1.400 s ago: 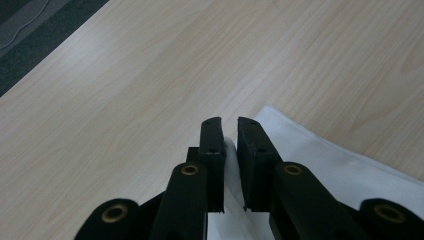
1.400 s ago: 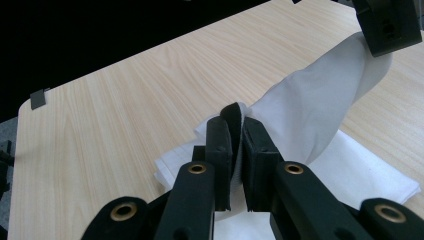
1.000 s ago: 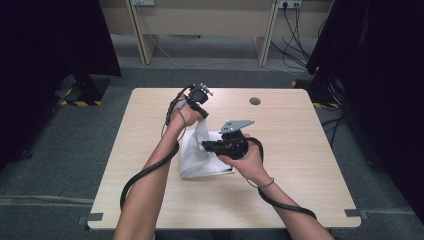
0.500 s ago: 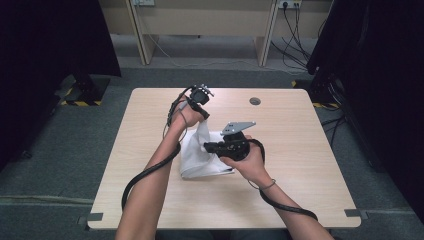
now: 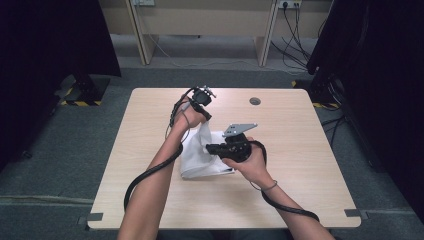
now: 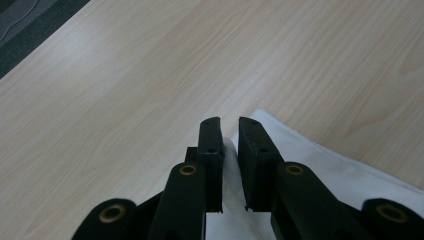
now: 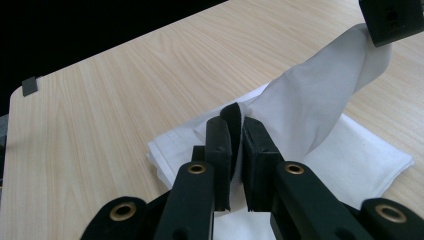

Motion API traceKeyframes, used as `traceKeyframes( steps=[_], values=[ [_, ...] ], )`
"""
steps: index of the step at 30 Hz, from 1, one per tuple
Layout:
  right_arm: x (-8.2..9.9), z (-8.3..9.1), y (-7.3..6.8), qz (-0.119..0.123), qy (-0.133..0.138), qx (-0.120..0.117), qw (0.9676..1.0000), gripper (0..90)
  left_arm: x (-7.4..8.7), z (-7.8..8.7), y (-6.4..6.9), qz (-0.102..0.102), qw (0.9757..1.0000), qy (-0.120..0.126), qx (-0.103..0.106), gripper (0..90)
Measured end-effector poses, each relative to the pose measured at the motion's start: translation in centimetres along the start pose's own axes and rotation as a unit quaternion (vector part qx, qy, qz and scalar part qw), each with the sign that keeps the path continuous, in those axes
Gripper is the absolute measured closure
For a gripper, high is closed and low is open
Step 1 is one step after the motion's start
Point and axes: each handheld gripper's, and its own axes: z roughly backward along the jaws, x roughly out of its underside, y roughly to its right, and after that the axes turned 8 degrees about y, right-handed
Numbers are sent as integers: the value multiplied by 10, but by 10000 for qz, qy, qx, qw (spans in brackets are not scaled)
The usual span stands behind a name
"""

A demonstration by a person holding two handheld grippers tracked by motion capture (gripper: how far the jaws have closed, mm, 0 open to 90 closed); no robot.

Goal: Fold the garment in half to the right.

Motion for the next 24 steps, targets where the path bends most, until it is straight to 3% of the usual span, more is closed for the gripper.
traceKeyframes(
  steps=[24],
  values=[
    [10,3,4,-33,-65,32,10000,836,-1,-6,4,-18,10000,-10,30,800]
  ],
)
